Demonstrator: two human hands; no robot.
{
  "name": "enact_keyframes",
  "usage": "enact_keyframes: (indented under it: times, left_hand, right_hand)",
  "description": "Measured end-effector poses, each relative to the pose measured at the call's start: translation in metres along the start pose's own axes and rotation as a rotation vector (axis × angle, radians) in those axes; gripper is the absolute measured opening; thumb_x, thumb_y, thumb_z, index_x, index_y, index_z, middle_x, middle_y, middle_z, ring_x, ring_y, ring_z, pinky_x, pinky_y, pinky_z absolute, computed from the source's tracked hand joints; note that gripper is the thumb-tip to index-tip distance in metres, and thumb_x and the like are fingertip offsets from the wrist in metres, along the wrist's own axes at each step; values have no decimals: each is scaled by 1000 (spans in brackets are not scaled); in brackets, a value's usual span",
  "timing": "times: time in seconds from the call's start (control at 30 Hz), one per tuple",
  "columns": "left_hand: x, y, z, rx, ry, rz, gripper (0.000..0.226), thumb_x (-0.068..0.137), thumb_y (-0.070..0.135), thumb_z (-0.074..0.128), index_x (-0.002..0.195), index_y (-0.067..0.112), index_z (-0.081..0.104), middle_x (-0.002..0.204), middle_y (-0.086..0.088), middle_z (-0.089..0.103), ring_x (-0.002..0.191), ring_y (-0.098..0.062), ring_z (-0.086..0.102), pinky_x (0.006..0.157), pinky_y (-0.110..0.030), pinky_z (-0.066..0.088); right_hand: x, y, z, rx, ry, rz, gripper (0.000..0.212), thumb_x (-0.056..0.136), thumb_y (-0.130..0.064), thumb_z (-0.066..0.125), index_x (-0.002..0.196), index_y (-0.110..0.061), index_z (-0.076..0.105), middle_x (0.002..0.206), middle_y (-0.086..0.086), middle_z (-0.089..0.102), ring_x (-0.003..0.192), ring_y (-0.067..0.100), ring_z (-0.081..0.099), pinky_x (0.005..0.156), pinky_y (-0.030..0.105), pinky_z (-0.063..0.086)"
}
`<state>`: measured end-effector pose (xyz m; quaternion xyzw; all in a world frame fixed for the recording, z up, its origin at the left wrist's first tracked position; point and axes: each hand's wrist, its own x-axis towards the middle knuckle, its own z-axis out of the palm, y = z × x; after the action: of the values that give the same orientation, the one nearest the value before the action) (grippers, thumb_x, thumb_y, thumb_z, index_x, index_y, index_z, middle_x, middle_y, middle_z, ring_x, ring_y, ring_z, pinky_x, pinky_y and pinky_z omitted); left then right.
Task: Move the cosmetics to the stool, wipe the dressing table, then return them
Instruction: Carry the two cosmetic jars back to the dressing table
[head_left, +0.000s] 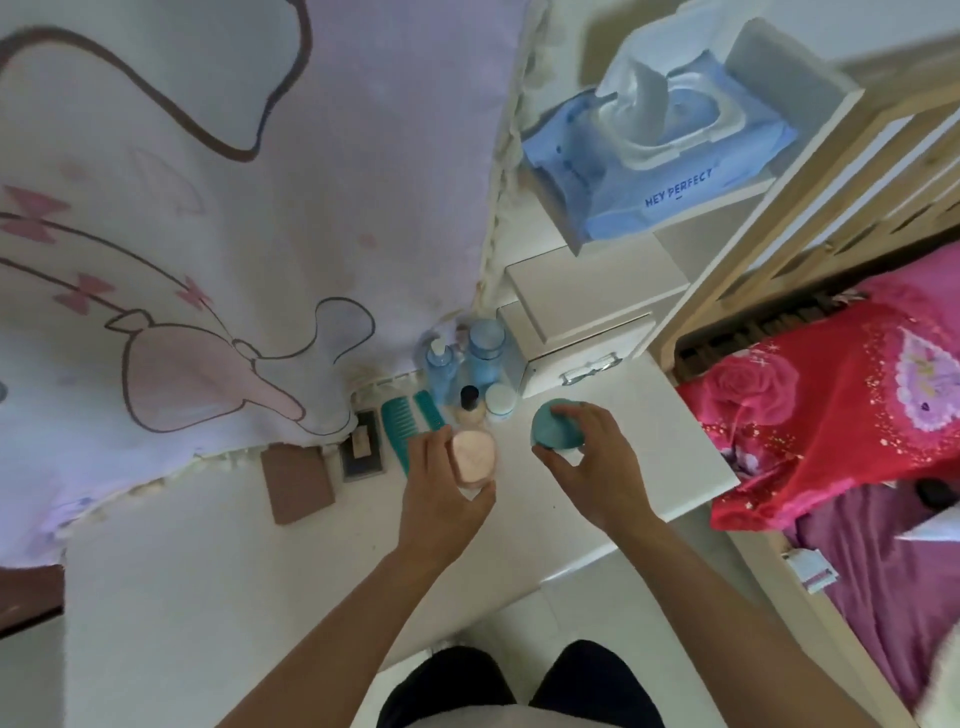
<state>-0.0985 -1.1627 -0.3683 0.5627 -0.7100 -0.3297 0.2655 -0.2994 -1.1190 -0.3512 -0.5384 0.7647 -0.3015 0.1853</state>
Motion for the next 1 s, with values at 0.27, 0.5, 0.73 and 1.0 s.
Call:
enact_keyframes:
  times: [0.27,0.5,0.73,1.0]
  left_hand:
    - [27,-31,67,35,4,-207,75,64,26,86,126,18,45,124,-1,41,111,-12,40,89,-27,45]
    - [37,-36,108,78,93,-371,73,66,23,84,128,17,46,123,-2,43,110,-13,42,85,-22,38]
    - [38,-32,121,61,102,-350,71,76,30,79,133,32,36,123,5,40,108,-8,43,79,-24,41]
    - [34,2,63,291,116,-156,57,86,30,66,136,23,38,141,-6,43,130,-27,39,106,-48,41]
  right_hand:
    - [32,56,45,93,-168,107,59,77,-31,84,125,-28,49,126,-6,52,103,7,51,85,27,51]
    - [65,91,67,47,-334,-53,48,75,-29,84,105,-21,48,123,-1,50,98,19,58,76,27,49]
    - [72,97,75,57,-363,-93,45,79,-27,81,105,-20,45,136,4,45,108,23,56,76,22,44]
    - [76,63,26,-40,-316,-246,28,84,-14,65,110,-19,56,122,0,56,108,24,57,73,26,44]
